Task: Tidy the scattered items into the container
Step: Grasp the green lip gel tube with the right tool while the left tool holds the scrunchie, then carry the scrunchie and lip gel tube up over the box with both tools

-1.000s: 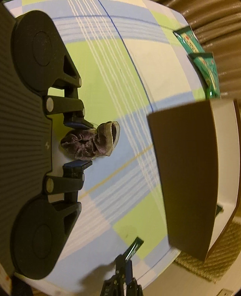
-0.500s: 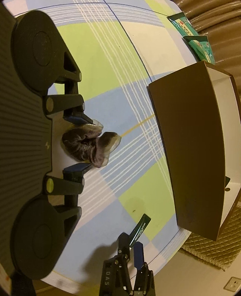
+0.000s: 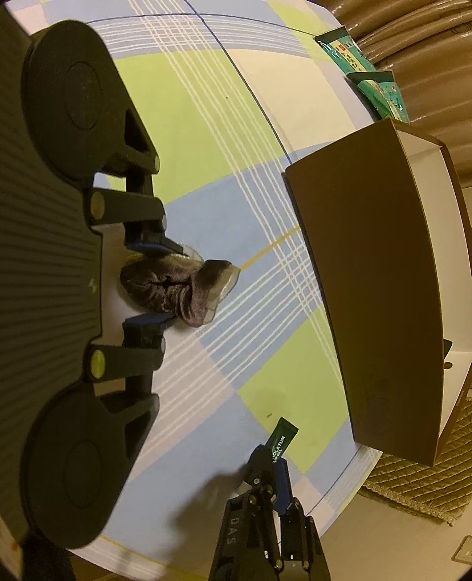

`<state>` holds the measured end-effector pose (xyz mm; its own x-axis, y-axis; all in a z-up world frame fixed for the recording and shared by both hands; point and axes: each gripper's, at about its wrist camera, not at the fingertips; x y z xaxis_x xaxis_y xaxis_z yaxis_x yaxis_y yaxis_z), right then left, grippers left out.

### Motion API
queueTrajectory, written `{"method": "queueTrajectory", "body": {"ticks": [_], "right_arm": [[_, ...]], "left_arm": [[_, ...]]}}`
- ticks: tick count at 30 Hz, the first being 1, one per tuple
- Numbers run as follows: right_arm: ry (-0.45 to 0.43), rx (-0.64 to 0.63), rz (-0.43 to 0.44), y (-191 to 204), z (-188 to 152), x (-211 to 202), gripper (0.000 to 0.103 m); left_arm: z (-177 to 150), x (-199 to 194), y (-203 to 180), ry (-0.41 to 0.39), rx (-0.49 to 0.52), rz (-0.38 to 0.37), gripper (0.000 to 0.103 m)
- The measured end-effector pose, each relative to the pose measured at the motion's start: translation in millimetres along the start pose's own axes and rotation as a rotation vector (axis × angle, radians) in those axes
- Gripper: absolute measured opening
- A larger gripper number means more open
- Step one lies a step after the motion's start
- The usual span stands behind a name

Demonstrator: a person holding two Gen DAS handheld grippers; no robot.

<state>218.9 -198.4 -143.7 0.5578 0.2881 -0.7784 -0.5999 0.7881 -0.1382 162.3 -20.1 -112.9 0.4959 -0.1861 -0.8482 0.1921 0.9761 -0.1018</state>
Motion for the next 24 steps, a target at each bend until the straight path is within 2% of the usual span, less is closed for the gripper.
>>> {"method": "queueTrajectory", "body": {"ticks": [11,24], "right_arm": [[0.044,0.074,0.053,-3,-6,-13,0.014],[-0.001,0.088,0.063,-4,13,-33,0.014]], "left_arm": [[-3,-13,3,-0.012,-0.002,-0.030,0.018],[14,-30,-4,-0.061,0.016,-0.052,0.018]]}}
Point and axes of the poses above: each gripper's, at about its wrist camera, not at the fingertips, and x roughly the way its jaws point, y to its left, z to its top, and after that the axes turned 11 degrees about -z, right-handed
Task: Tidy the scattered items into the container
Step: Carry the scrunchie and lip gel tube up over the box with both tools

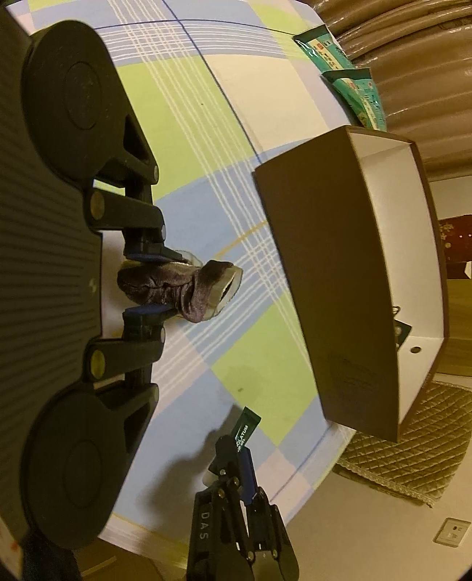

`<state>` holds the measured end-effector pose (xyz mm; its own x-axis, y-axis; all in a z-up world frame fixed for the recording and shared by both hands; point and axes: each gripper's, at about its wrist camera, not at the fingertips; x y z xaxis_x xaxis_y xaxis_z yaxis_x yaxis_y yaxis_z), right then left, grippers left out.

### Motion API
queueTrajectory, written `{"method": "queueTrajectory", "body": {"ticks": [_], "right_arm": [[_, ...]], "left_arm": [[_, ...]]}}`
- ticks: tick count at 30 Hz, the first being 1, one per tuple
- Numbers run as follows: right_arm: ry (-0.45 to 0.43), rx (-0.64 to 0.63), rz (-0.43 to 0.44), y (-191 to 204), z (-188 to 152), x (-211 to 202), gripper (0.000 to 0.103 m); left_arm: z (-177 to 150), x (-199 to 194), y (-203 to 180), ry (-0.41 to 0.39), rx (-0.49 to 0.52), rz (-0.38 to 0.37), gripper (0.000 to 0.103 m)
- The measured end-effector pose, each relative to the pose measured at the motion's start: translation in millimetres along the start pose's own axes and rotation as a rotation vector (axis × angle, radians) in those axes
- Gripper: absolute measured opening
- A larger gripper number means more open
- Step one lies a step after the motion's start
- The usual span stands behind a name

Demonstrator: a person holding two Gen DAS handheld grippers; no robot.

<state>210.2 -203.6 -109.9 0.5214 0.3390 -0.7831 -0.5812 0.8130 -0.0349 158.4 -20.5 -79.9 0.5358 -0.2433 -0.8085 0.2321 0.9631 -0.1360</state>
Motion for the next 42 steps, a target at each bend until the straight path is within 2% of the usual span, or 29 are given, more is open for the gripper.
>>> {"method": "queueTrajectory", "body": {"ticks": [14,22,34,42], "right_arm": [[-0.057,-0.001,0.022,1,18,-11,0.014],[-0.118,-0.009,0.040,3,37,-22,0.014],[-0.220,-0.006,0.057,-5,86,-29,0.014],[-0.276,-0.003,0.058,-12,127,-20,0.014]], "left_arm": [[18,-13,-6,-0.071,0.008,-0.027,0.018],[35,-22,-7,-0.121,0.007,-0.029,0.018],[78,-37,3,-0.219,0.012,-0.020,0.018],[116,-37,14,-0.276,0.022,-0.003,0.018]]}}
Point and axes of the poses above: each gripper's, at about its wrist camera, not at the fingertips, and x roughly the way its jaws point, y to its left, z to its top, and after that the axes turned 11 degrees about -z, right-handed
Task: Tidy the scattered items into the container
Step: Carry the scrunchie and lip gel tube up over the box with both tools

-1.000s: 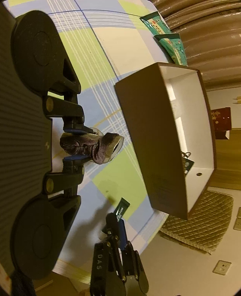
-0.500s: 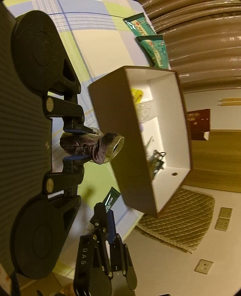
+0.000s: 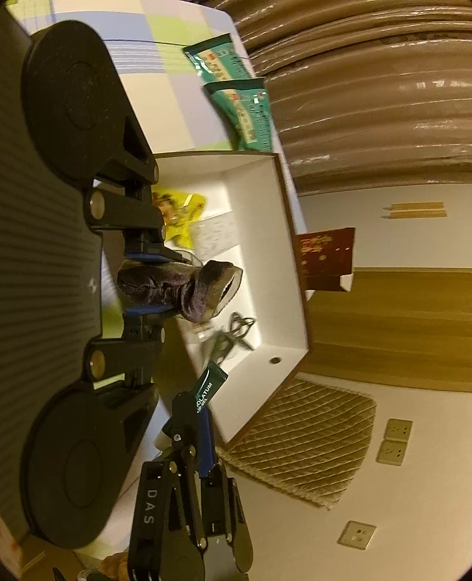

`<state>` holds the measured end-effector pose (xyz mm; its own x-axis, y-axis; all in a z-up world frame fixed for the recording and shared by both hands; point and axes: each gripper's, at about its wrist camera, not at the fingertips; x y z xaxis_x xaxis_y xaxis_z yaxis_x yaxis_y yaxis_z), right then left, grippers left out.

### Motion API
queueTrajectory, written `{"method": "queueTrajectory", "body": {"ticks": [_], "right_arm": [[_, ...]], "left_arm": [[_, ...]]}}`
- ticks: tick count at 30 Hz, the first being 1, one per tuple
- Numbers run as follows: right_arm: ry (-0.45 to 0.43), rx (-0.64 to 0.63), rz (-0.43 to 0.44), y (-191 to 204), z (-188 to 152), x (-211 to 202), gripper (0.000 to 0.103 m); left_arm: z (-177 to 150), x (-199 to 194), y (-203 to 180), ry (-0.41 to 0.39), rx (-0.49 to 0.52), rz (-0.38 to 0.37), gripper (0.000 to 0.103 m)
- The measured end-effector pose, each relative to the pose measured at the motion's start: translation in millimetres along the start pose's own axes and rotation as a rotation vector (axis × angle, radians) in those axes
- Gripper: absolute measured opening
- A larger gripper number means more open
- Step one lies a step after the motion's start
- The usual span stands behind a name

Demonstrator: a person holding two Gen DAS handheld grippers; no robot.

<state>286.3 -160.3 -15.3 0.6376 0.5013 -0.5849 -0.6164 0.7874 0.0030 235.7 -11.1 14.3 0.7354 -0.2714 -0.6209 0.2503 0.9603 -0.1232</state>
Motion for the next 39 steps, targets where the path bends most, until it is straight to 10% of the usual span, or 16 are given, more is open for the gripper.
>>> {"method": "queueTrajectory", "body": {"ticks": [22,39], "right_arm": [[0.129,0.115,-0.043,-72,65,131,0.014],[0.288,0.145,-0.067,-93,64,206,0.014]], "left_arm": [[83,122,49,0.076,-0.062,-0.046,0.018],[85,220,92,0.225,-0.257,-0.051,0.018]]}}
Point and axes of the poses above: each gripper's, at about its wrist camera, not at the fingertips, and x roughly the way its jaws point, y to its left, z to its top, and after that the axes turned 11 degrees about -z, right-handed
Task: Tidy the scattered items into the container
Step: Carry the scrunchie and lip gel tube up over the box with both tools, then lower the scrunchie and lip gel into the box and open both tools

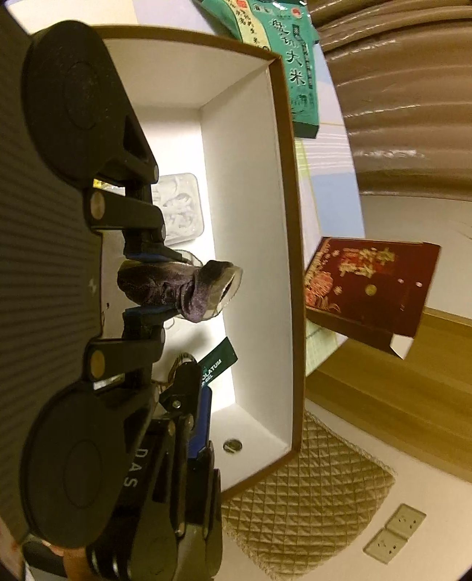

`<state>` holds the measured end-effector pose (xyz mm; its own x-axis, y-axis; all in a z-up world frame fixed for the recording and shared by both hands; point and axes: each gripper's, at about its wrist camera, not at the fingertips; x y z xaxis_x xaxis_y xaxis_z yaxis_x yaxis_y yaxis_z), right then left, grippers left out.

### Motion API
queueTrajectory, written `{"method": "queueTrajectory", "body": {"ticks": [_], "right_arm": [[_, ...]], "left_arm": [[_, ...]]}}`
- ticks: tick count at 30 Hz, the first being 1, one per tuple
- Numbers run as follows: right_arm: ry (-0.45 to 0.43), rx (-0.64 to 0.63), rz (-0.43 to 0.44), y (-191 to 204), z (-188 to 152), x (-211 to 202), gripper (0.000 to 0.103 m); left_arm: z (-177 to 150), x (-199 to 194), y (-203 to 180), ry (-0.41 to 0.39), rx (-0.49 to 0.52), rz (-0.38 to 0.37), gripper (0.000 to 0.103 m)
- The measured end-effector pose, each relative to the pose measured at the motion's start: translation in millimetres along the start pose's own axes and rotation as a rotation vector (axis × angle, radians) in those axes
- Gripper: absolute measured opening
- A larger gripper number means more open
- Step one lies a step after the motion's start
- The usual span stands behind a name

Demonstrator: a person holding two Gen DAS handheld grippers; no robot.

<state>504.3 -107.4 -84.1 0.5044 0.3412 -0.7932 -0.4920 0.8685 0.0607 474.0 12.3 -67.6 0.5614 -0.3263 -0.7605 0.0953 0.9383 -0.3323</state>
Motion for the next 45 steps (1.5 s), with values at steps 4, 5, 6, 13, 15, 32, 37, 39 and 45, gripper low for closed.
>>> {"method": "queueTrajectory", "body": {"ticks": [4,5,6,13,15,32,37,39,45], "right_arm": [[0.026,0.011,0.003,-2,2,6,0.014],[0.029,0.014,0.005,-2,2,7,0.014],[0.029,0.015,0.005,-2,3,8,0.014],[0.030,0.001,-0.012,0,8,10,0.014],[0.029,0.001,-0.018,0,9,11,0.014],[0.015,0.012,-0.039,-7,7,3,0.047],[-0.020,0.018,-0.028,-15,1,-15,0.070],[-0.033,0.026,0.016,-18,-2,-23,0.078],[-0.102,-0.058,0.033,-2,-14,-57,0.101]], "left_arm": [[3,12,4,0.020,-0.010,0.005,0.020],[3,14,5,0.024,-0.010,0.008,0.021],[3,16,5,0.026,-0.009,0.008,0.021],[3,20,7,0.030,-0.008,0.010,0.029],[3,20,7,0.027,-0.001,0.011,0.033],[6,5,2,-0.005,0.054,0.076,0.068],[1,-10,0,-0.024,0.074,0.093,0.080],[-1,-18,0,-0.036,0.072,0.089,0.081],[-10,-43,-6,-0.062,0.094,0.111,0.086]]}}
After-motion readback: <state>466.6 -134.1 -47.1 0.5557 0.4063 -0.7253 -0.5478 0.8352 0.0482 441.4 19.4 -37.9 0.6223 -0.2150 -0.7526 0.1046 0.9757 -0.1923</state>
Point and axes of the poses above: each gripper's, at about its wrist camera, not at the fingertips, and x roughly the way its jaws point, y to its left, z to its top, and after that the axes turned 11 degrees about -z, right-handed
